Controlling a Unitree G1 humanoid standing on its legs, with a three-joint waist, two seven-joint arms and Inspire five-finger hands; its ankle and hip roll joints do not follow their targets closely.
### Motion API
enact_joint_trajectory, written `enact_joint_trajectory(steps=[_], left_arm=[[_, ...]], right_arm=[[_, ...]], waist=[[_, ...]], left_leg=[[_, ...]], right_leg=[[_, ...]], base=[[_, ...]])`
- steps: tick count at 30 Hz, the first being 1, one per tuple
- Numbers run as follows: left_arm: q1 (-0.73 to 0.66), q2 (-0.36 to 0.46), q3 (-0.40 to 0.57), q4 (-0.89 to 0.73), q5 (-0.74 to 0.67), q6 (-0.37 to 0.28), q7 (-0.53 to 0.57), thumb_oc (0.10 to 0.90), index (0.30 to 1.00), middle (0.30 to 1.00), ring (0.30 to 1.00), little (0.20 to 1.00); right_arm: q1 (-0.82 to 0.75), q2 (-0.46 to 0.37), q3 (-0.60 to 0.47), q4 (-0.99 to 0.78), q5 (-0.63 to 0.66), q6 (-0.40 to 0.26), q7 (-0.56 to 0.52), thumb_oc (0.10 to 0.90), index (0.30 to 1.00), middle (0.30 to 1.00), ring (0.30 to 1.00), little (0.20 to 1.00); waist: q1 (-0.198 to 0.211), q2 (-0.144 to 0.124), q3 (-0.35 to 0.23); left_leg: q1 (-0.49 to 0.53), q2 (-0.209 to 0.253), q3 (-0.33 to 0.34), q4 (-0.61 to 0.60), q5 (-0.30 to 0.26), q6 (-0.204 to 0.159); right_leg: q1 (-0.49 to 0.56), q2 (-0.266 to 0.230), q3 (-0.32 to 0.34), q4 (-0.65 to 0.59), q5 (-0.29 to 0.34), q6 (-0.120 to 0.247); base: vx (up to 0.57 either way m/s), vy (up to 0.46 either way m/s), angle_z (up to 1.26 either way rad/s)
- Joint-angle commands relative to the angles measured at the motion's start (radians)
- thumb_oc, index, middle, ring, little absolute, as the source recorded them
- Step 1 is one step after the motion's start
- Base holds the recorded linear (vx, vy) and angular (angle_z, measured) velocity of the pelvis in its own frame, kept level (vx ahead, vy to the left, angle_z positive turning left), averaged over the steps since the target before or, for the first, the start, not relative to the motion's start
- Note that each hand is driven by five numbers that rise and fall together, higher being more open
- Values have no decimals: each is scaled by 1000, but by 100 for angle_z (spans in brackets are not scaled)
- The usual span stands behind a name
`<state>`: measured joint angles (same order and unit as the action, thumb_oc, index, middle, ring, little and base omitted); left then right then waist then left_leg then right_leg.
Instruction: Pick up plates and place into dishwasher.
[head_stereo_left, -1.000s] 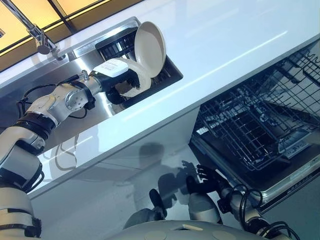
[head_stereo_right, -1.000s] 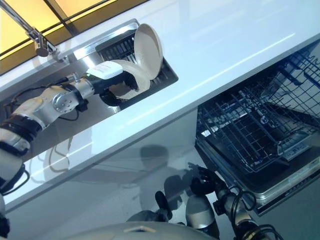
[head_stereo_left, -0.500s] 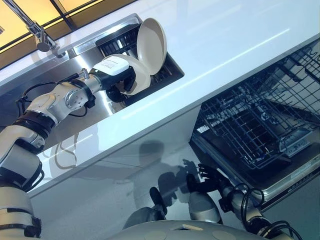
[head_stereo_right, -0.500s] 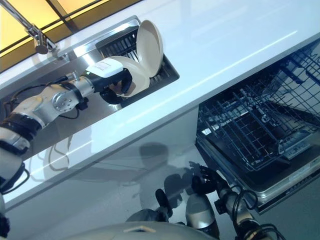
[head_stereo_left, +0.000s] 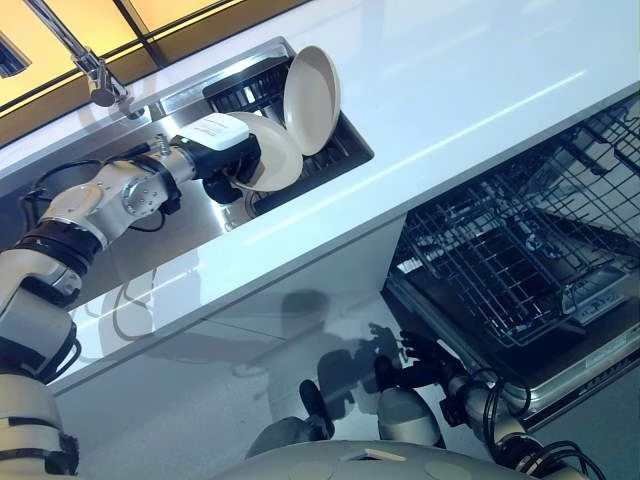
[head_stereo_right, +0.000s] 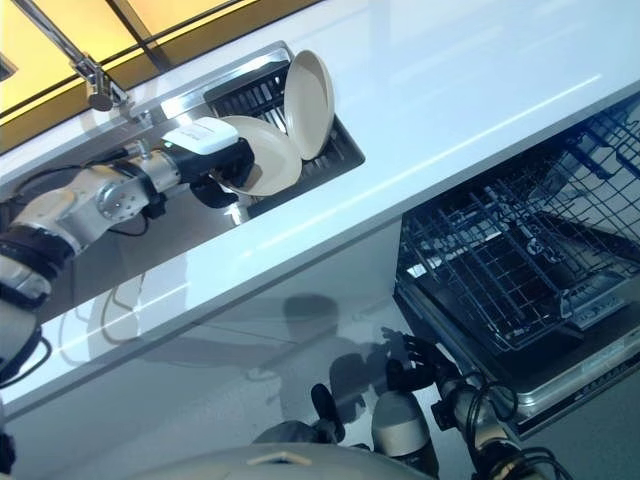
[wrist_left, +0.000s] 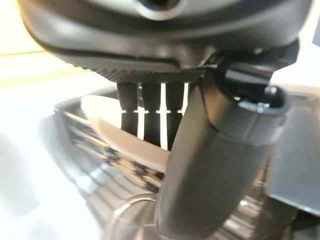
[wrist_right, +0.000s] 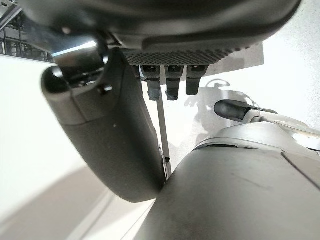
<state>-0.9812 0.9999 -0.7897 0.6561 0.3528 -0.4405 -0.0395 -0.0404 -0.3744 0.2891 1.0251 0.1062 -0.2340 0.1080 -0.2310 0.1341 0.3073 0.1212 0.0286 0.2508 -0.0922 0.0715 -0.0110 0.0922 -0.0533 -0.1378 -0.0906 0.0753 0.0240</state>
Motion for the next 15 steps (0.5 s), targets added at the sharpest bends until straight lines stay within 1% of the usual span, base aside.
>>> enact_joint_trajectory(steps=[1, 6, 8, 11, 13, 15], left_arm=[[-147, 100, 67, 10, -75, 6, 93, 100, 300, 300, 300, 200], [-157, 150, 92, -41, -99, -24, 126, 100, 300, 300, 300, 200], [-158, 158, 98, -58, -104, -24, 135, 100, 300, 300, 300, 200], [-143, 173, 123, -80, -112, -41, 149, 100, 300, 300, 300, 200], [-116, 190, 158, -111, -127, -50, 161, 100, 300, 300, 300, 200], [-88, 197, 190, -126, -123, -56, 164, 100, 300, 300, 300, 200]], right_arm=[[66, -21, 26, 12, 3, -22, -11, 800, 900, 900, 900, 900], [56, -15, 22, 30, 16, -53, -13, 800, 900, 900, 900, 900], [55, -14, 24, 17, 35, -66, -22, 800, 900, 900, 900, 900], [49, -17, 15, -19, 87, -94, -24, 800, 900, 900, 900, 900], [49, -21, 7, -85, 136, -113, -8, 800, 900, 900, 900, 900], [54, -24, 4, -133, 150, -122, -4, 800, 900, 900, 900, 900]], waist=[[30, -17, -120], [51, -14, -146], [55, -15, -153], [60, -15, -161], [65, -15, -167], [66, -16, -171]], left_leg=[[-1, -54, 31, 51, -99, 12], [19, -55, 15, 45, -106, 11], [23, -55, 9, 45, -108, 11], [32, -55, 2, 44, -112, 13], [33, -56, -4, 42, -113, 13], [35, -56, -6, 43, -116, 14]], right_leg=[[-14, 9, -27, 44, -71, 76], [9, 13, -40, 44, -83, 72], [13, 15, -41, 46, -87, 70], [20, 16, -43, 49, -93, 67], [20, 19, -41, 53, -96, 65], [20, 19, -41, 58, -101, 63]], base=[[-28, 0, 6], [-20, -3, 6], [-16, -3, 4], [-11, 3, 8], [-17, 7, 14], [-13, 16, 11]])
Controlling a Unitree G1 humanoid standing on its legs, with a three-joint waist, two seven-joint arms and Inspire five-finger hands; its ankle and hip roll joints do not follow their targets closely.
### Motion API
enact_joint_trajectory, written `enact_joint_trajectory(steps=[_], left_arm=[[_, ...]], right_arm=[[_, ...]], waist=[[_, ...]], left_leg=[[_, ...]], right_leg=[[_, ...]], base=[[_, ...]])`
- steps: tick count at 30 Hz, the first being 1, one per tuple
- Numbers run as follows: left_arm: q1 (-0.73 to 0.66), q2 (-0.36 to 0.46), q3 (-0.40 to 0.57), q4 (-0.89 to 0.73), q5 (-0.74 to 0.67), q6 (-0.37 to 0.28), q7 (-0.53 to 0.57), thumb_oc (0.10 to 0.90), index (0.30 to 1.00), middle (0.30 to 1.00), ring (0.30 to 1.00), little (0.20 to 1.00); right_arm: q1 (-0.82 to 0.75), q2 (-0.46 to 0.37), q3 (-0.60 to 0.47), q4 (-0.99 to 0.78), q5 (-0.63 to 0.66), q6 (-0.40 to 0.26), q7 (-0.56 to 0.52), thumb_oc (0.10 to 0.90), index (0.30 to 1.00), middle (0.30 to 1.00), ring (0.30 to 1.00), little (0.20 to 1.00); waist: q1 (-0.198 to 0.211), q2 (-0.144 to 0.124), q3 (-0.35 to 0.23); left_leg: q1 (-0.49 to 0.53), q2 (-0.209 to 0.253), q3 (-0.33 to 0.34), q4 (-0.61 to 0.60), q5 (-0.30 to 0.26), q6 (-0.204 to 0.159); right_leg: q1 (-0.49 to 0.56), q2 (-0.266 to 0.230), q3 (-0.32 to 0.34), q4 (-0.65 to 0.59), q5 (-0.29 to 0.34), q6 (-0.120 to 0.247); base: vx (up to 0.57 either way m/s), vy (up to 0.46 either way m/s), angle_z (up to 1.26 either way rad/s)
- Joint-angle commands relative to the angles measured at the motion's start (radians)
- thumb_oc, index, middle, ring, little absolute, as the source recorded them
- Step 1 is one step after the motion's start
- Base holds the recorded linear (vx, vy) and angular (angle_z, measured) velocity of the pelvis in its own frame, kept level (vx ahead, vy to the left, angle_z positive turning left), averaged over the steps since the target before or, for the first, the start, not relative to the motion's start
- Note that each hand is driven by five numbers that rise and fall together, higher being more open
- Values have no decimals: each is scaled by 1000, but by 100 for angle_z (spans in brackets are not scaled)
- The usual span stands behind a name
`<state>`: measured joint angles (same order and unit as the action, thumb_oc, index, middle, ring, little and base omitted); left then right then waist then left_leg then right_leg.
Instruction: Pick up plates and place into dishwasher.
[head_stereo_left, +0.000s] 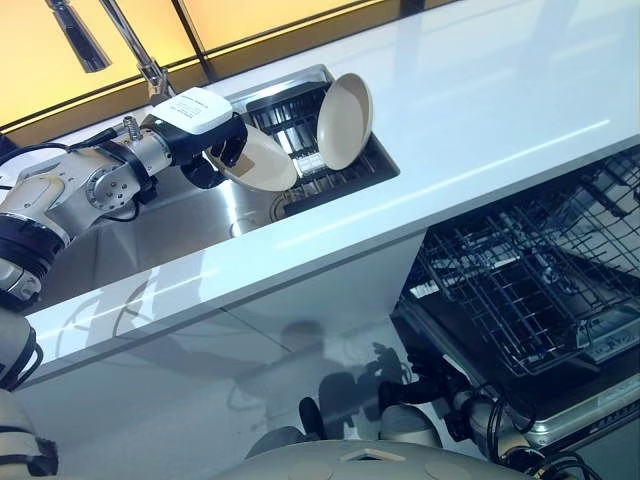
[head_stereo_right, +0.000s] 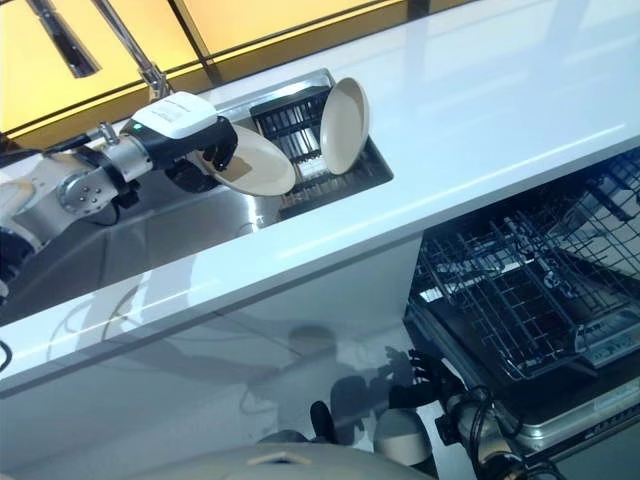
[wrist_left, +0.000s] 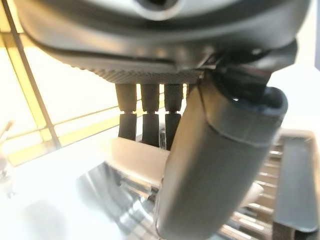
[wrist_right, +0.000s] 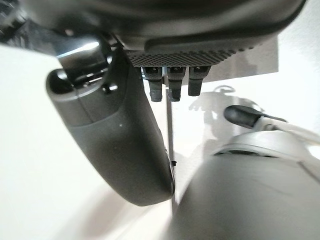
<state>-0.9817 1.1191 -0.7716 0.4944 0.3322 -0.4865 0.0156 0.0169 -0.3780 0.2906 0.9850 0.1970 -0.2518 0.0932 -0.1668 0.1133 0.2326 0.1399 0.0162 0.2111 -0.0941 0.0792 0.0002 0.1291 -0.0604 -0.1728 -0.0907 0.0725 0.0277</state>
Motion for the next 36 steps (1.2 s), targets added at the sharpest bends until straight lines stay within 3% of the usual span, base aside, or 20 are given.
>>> enact_joint_trajectory(steps=[1, 6, 12, 13, 18, 23, 29, 36], left_arm=[[-71, 80, 187, 35, -94, -17, 116, 100, 300, 300, 300, 200], [-60, 83, 204, 59, -125, -49, 138, 100, 300, 300, 300, 200], [7, 86, 263, 44, -126, -79, 200, 100, 300, 300, 300, 200], [39, 91, 289, 35, -119, -95, 224, 100, 300, 300, 300, 200], [105, 93, 350, 12, -111, -116, 236, 100, 300, 300, 300, 200], [104, 98, 329, 4, -105, -108, 254, 100, 300, 300, 300, 200], [109, 98, 336, 8, -103, -125, 299, 100, 300, 300, 300, 200], [210, 106, 450, -31, -89, -164, 354, 100, 300, 300, 300, 200]], right_arm=[[0, -22, 2, -108, 60, -122, 15, 800, 900, 900, 900, 900], [10, -27, 1, -191, 67, -166, 17, 800, 900, 900, 900, 900], [34, -45, -17, -461, 106, -230, -20, 800, 900, 900, 900, 900], [44, -54, -29, -525, 97, -273, -38, 800, 900, 900, 900, 900], [59, -80, -72, -588, 79, -338, -60, 800, 900, 900, 900, 900], [55, -112, -98, -638, 71, -347, -65, 800, 900, 900, 900, 900], [34, -150, -95, -726, 48, -409, -99, 800, 900, 900, 900, 900], [1, -213, -198, -887, 50, -493, -160, 800, 900, 900, 900, 900]], waist=[[2, 6, -99], [0, 2, -112], [-14, -3, -112], [-20, -4, -112], [-28, -6, -115], [-35, -10, -124], [-41, -9, -126], [-47, -4, -121]], left_leg=[[18, -43, 32, 44, -125, 3], [26, -44, 26, 32, -124, 6], [33, -43, 27, 24, -126, 11], [34, -43, 28, 22, -127, 12], [34, -43, 34, 20, -127, 14], [37, -42, 36, 16, -129, 19], [42, -44, 40, 14, -130, 22], [42, -44, 46, 14, -130, 24]], right_leg=[[-18, 27, -5, 62, -101, 59], [-16, 31, -3, 63, -105, 60], [-23, 35, 9, 69, -106, 59], [-26, 36, 14, 72, -106, 60], [-34, 38, 23, 78, -109, 61], [-38, 42, 29, 84, -114, 60], [-41, 48, 43, 89, -115, 60], [-50, 56, 64, 101, -120, 57]], base=[[0, 0, 0], [0, 0, 0], [1, 7, -3], [2, 28, -4], [-4, 30, -5], [18, 1, -3], [24, 10, -8], [10, 34, -8]])
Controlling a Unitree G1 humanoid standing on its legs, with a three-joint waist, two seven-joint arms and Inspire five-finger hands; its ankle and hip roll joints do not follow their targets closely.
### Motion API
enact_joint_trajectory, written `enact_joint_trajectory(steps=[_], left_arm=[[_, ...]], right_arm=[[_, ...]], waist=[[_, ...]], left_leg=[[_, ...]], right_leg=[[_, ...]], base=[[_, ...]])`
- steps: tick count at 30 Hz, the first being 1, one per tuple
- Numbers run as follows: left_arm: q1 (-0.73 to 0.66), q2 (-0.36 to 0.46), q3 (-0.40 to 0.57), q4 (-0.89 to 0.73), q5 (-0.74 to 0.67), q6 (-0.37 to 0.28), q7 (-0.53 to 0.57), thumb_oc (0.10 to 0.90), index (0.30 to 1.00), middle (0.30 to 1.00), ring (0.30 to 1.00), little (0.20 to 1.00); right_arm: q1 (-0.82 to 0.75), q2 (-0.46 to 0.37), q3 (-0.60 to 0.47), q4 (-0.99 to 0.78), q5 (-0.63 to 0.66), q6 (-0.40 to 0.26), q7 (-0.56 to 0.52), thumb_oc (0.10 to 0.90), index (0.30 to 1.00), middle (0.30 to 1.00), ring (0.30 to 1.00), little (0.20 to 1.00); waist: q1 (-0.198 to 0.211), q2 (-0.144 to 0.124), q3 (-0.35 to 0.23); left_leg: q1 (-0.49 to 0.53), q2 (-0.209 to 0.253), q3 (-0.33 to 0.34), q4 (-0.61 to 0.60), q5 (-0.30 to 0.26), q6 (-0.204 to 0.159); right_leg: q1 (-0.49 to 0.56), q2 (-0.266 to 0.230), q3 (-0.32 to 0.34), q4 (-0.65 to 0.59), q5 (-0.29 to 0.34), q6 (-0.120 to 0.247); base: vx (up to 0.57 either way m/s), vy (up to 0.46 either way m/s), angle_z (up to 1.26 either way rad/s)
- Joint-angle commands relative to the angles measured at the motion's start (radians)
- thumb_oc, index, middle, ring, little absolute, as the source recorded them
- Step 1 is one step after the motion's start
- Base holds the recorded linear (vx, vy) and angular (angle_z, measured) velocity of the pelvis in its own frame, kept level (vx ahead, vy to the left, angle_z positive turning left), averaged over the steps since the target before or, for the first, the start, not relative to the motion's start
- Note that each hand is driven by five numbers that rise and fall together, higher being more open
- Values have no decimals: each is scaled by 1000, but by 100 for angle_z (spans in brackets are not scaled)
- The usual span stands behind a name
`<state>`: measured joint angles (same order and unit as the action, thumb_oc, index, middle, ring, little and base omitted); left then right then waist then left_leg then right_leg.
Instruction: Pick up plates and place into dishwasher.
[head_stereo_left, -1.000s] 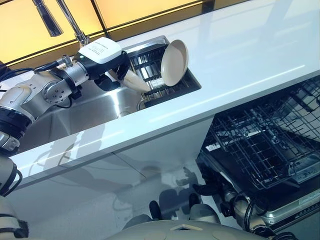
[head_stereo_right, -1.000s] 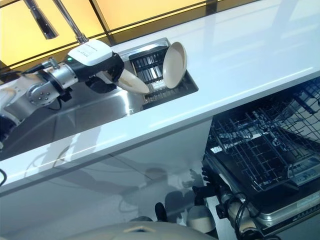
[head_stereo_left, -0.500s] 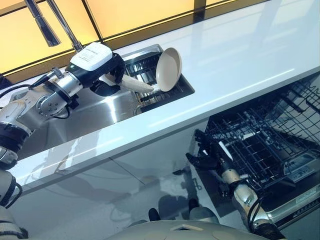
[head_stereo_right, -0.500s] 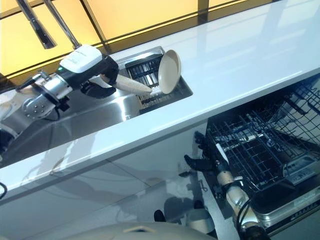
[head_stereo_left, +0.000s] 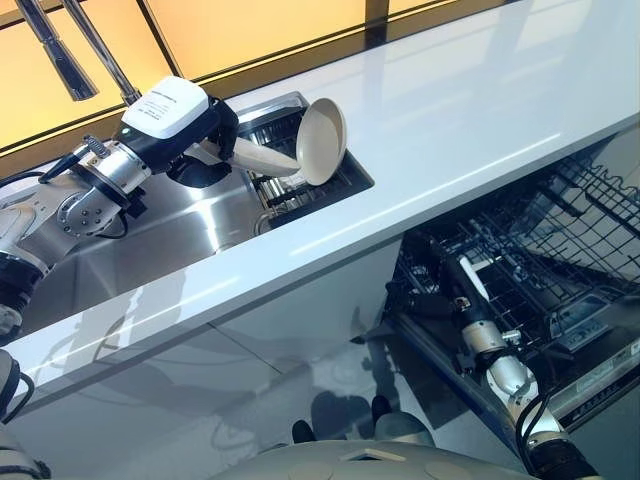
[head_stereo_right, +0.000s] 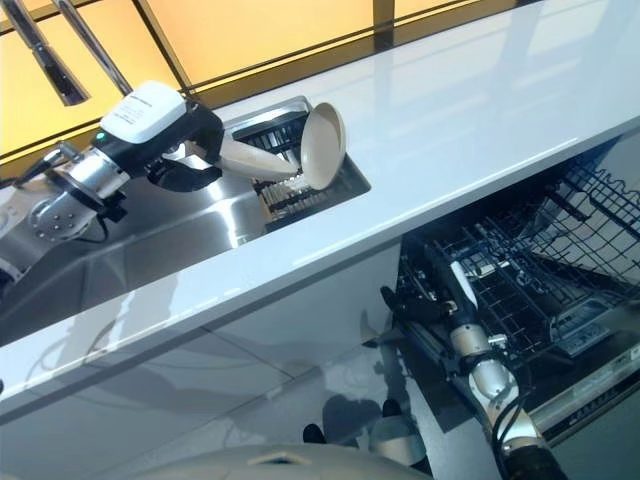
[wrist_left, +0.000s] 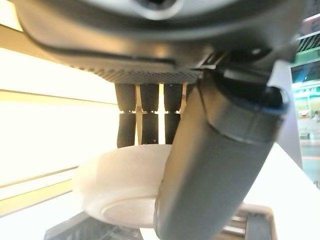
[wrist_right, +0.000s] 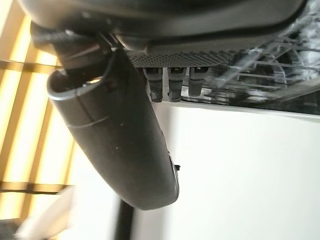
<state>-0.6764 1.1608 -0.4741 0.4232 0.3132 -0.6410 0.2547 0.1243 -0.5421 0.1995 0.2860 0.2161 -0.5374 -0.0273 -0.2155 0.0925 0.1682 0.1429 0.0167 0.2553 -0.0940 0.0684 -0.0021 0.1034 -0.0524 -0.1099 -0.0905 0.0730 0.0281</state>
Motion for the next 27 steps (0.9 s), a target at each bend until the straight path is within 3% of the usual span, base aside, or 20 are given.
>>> enact_joint_trajectory(steps=[1, 12, 27], left_arm=[[-85, 66, 172, 29, -70, -14, 119, 100, 300, 300, 300, 200], [-79, 80, 244, -95, -96, 5, 88, 100, 300, 300, 300, 200], [-21, 37, 294, -243, -128, 34, 31, 100, 300, 300, 300, 200]], right_arm=[[-116, -66, -133, -205, 39, -228, -38, 800, 900, 900, 900, 900], [-178, -120, -285, -321, 93, -315, -7, 800, 900, 900, 900, 900], [-264, -172, -353, -409, 46, -309, -63, 800, 900, 900, 900, 900]], waist=[[1, 18, -58], [13, 21, -74], [44, 11, -83]], left_leg=[[39, -46, 1, 13, -120, 27], [36, -53, -6, 15, -120, 28], [34, -61, -31, 20, -120, 26]], right_leg=[[-26, 49, 4, 102, -122, 56], [-27, 55, 4, 113, -130, 53], [-16, 55, -14, 114, -134, 47]], base=[[11, 34, -7], [4, 12, -4], [-2, 0, 1]])
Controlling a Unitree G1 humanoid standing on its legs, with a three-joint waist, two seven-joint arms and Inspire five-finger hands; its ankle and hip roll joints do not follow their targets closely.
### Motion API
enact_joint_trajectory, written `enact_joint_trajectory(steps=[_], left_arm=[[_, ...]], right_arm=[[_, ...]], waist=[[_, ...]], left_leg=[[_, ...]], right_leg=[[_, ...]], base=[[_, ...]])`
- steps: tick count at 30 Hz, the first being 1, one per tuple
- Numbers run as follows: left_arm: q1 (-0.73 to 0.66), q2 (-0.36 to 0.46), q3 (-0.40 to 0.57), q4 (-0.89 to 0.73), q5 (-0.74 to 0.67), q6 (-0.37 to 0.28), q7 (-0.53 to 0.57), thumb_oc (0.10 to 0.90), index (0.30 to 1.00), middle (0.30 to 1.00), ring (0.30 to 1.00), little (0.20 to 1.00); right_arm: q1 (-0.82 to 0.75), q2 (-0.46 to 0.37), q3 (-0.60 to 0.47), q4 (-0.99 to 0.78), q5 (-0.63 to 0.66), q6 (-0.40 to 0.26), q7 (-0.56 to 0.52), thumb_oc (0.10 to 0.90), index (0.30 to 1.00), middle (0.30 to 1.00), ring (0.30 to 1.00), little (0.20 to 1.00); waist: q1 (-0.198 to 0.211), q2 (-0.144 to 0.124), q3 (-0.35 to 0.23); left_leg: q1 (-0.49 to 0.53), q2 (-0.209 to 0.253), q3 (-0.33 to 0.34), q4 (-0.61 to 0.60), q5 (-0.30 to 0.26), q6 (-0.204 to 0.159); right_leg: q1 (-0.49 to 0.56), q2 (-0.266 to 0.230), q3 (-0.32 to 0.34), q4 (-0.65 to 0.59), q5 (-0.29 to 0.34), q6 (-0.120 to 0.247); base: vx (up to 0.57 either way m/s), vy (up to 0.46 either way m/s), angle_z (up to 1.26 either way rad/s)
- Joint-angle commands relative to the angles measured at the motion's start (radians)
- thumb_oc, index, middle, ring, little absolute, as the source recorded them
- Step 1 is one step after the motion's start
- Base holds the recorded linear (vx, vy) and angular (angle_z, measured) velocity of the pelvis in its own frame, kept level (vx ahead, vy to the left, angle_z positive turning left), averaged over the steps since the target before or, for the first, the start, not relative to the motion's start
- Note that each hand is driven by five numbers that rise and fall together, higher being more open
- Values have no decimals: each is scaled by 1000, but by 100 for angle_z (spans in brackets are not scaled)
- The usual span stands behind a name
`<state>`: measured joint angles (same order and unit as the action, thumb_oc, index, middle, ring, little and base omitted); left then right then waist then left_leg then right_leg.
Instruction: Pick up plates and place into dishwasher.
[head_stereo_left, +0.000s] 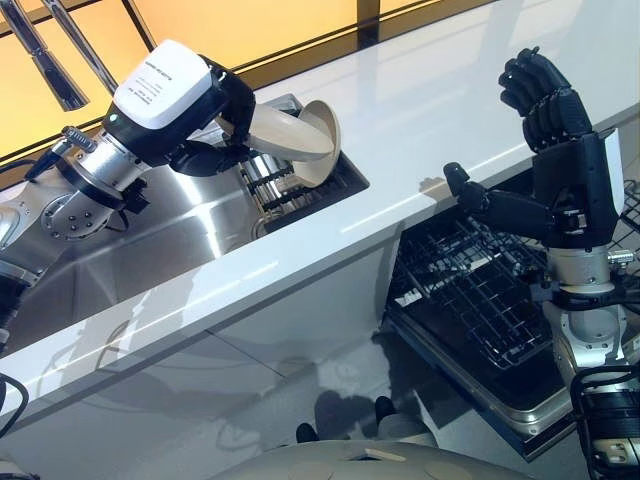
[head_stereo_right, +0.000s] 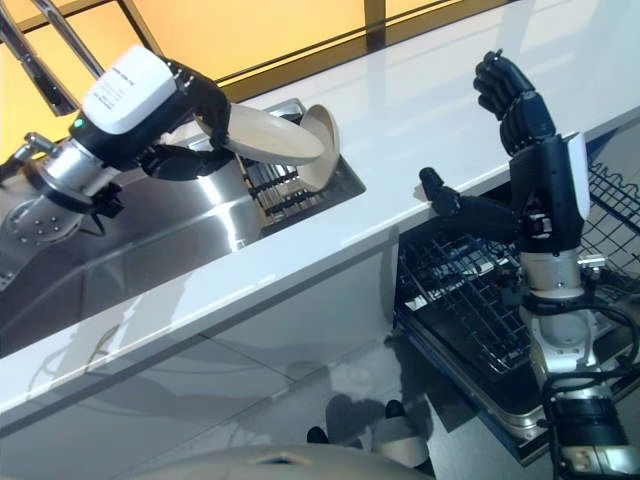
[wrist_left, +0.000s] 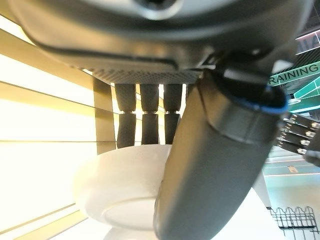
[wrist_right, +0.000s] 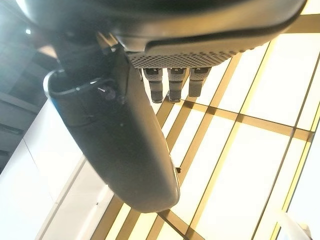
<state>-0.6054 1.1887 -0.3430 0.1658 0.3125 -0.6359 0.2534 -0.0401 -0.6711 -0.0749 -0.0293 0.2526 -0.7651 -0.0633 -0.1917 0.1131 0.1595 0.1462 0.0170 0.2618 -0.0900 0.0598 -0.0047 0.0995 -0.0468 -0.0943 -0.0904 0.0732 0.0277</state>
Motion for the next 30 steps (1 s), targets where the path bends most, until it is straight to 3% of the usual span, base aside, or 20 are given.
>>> enact_joint_trajectory(steps=[1, 9, 19, 23, 30], left_arm=[[-93, 9, 162, 10, -130, 31, 29, 100, 300, 300, 300, 200], [-154, -32, 106, -23, -148, 15, 3, 100, 300, 300, 300, 200], [-206, -51, 62, -75, -157, 24, -14, 100, 300, 300, 300, 200], [-265, -48, 15, -76, -155, 30, -3, 100, 300, 300, 300, 200], [-314, -30, -39, -65, -167, 35, 5, 100, 300, 300, 300, 200]], right_arm=[[-102, -44, -78, -96, 5, -81, -31, 800, 900, 900, 900, 900], [-211, -77, -18, -105, -81, -18, -26, 800, 900, 900, 900, 900], [-282, -145, 90, -77, -166, 77, 57, 800, 900, 900, 900, 900], [-340, -196, 167, -39, -257, 158, 101, 800, 900, 900, 900, 900], [-416, -274, 253, 37, -351, 228, 63, 800, 900, 900, 900, 900]], waist=[[21, -10, -74], [39, -18, -80], [58, -33, -85], [61, -38, -85], [70, -48, -86]], left_leg=[[30, -61, -38, 16, -112, 28], [29, -64, -53, 19, -111, 24], [29, -62, -69, 15, -107, 23], [28, -61, -74, 12, -104, 21], [27, -57, -79, 9, -100, 18]], right_leg=[[-12, 49, -31, 114, -134, 48], [-7, 45, -42, 110, -128, 49], [-3, 43, -53, 108, -125, 49], [-3, 43, -56, 107, -122, 51], [-3, 45, -60, 105, -120, 51]], base=[[-13, -13, 5], [-1, -3, 1], [3, -16, 3], [0, 0, 0], [-3, -6, 1]])
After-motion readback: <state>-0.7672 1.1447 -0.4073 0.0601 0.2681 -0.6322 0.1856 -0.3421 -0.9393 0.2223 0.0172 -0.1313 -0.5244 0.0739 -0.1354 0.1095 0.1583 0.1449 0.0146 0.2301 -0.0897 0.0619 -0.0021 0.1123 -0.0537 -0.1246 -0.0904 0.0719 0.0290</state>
